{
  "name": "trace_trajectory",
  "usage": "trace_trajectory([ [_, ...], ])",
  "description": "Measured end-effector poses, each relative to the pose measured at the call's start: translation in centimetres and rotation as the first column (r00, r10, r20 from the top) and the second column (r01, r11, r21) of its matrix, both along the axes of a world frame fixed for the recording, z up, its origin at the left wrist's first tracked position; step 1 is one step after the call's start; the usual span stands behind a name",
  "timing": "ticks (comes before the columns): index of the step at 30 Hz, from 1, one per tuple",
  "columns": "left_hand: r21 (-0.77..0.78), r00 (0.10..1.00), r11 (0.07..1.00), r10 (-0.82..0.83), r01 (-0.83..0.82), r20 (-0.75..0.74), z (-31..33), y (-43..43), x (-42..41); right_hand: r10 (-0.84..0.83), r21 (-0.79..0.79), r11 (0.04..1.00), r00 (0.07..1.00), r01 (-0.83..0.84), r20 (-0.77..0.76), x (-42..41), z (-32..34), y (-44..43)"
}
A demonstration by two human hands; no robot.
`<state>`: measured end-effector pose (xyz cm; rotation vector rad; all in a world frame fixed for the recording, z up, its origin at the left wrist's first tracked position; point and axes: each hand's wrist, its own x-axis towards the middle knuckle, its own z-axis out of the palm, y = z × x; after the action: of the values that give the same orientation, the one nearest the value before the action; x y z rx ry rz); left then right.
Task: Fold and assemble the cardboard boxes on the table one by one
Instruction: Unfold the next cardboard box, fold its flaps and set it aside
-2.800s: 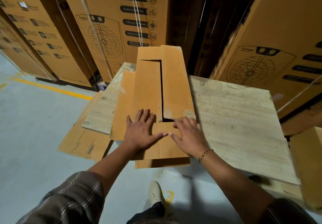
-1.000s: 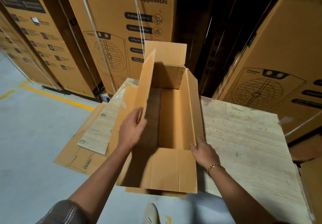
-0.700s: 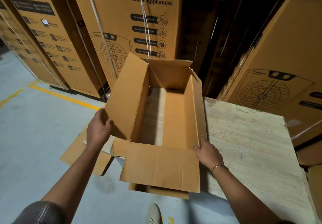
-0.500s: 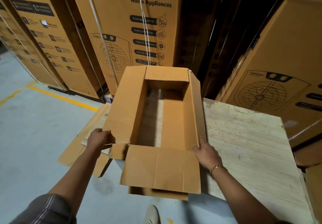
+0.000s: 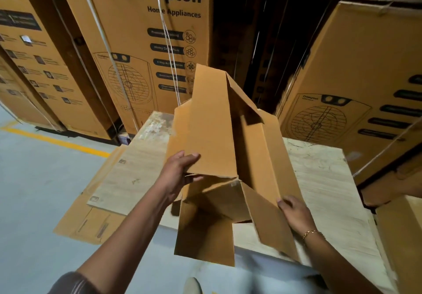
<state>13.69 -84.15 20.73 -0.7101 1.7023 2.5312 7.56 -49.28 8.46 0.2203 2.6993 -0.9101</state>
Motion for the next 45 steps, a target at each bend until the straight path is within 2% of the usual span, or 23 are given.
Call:
trace_trajectory([
  [2, -0.085, 0.996, 0.993, -0.079, 0.076, -0.030, 0.7, 2.9, -0.8, -0.013, -0.175, 0.984, 0.999, 0.018, 0.032, 0.7, 0.9, 0.3],
  [5, -0.117, 0.981, 0.977, -0.188, 0.181, -0.056, 1.5, 7.0, -1.5, -0.036, -0.427, 0.900, 0.992, 0.085, 0.121, 2.2, 2.4, 0.5],
  [8, -0.144, 0.953, 0.946, -0.300, 0.291, -0.045, 1.7, 10.1, -2.2, -0.056, -0.562, 0.816, 0.985, 0.140, 0.163, 2.7, 3.7, 1.2],
  [10, -0.284, 0.919, 0.887, -0.392, 0.364, -0.048, 1.4, 11.8, -2.8, -0.036, -0.593, 0.795, 0.985, 0.131, 0.169, 2.8, 4.4, 1.7],
  [12, -0.480, 0.904, 0.800, -0.426, 0.360, -0.032, 0.8, 13.3, -3.2, -0.024, -0.603, 0.793, 0.993, 0.091, 0.119, 3.0, 5.2, 2.2],
  [16, -0.705, 0.883, 0.634, -0.468, 0.317, -0.024, -0.2, 15.2, -3.5, 0.064, -0.471, 0.880, 0.998, -0.055, 0.003, 3.0, 7.3, 2.6],
  [18, -0.799, 0.840, 0.494, -0.542, 0.342, 0.025, -0.3, 15.8, -3.7, 0.056, -0.391, 0.918, 0.998, -0.067, -0.041, 2.6, 7.7, 2.5],
  [20, -0.907, 0.795, 0.230, -0.586, 0.352, 0.159, -0.5, 15.7, -3.6, 0.006, -0.375, 0.926, 0.997, -0.034, -0.075, 2.4, 8.1, 2.3],
  [22, -0.943, 0.779, -0.065, -0.547, 0.325, 0.307, -1.1, 14.6, -2.9, -0.079, -0.352, 0.935, 0.994, 0.048, -0.076, 2.1, 7.4, 2.3],
  [23, -0.924, 0.772, -0.171, -0.510, 0.342, 0.380, -1.5, 13.8, -2.3, -0.138, -0.345, 0.932, 0.988, 0.106, -0.070, 2.0, 7.0, 2.6],
  [24, -0.894, 0.766, -0.233, -0.462, 0.382, 0.447, -2.0, 12.8, -1.9, -0.201, -0.347, 0.922, 0.978, 0.168, -0.061, 1.9, 6.5, 3.0],
  [25, -0.869, 0.768, -0.257, -0.406, 0.424, 0.495, -2.5, 11.7, -1.4, -0.244, -0.363, 0.908, 0.968, 0.210, -0.050, 1.9, 6.2, 3.3],
  [28, -0.850, 0.810, -0.225, -0.265, 0.476, 0.524, -3.5, 8.0, -0.9, -0.308, -0.419, 0.868, 0.951, 0.265, -0.037, 1.9, 6.4, 3.6],
  [31, -0.847, 0.797, -0.207, -0.288, 0.489, 0.530, -4.3, 4.8, -0.6, -0.269, -0.379, 0.893, 0.963, 0.240, -0.024, 1.6, 6.8, 3.7],
  [33, -0.875, 0.820, -0.236, -0.310, 0.423, 0.481, -4.7, 3.9, 0.1, -0.152, -0.239, 0.960, 0.988, 0.147, -0.002, 1.2, 7.2, 4.0],
  [35, -0.907, 0.870, -0.293, -0.302, 0.304, 0.390, -5.0, 4.0, 0.7, -0.048, 0.028, 0.998, 0.998, 0.049, -0.044, 1.4, 8.5, 4.2],
  [37, -0.908, 0.894, -0.362, -0.305, 0.212, 0.330, -5.5, 4.7, 1.0, -0.013, 0.329, 0.941, 0.980, 0.079, -0.198, 1.6, 9.9, 4.5],
  [38, -0.901, 0.901, -0.394, -0.301, 0.181, 0.313, -5.7, 5.1, 1.0, 0.042, 0.424, 0.900, 0.952, 0.095, -0.304, 1.6, 10.2, 4.4],
  [40, -0.883, 0.903, -0.438, -0.292, 0.168, 0.316, -6.2, 5.5, 0.8, 0.219, 0.502, 0.865, 0.879, 0.026, -0.424, 1.4, 10.2, 3.9],
  [42, -0.877, 0.903, -0.451, -0.287, 0.167, 0.319, -6.7, 5.6, 0.4, 0.378, 0.541, 0.825, 0.871, -0.162, -0.315, 0.8, 9.4, 3.1],
  [45, -0.874, 0.909, -0.451, -0.260, 0.183, 0.324, -7.3, 5.5, -1.1, 0.434, 0.566, 0.777, 0.885, -0.275, -0.166, -0.6, 8.2, 2.0],
])
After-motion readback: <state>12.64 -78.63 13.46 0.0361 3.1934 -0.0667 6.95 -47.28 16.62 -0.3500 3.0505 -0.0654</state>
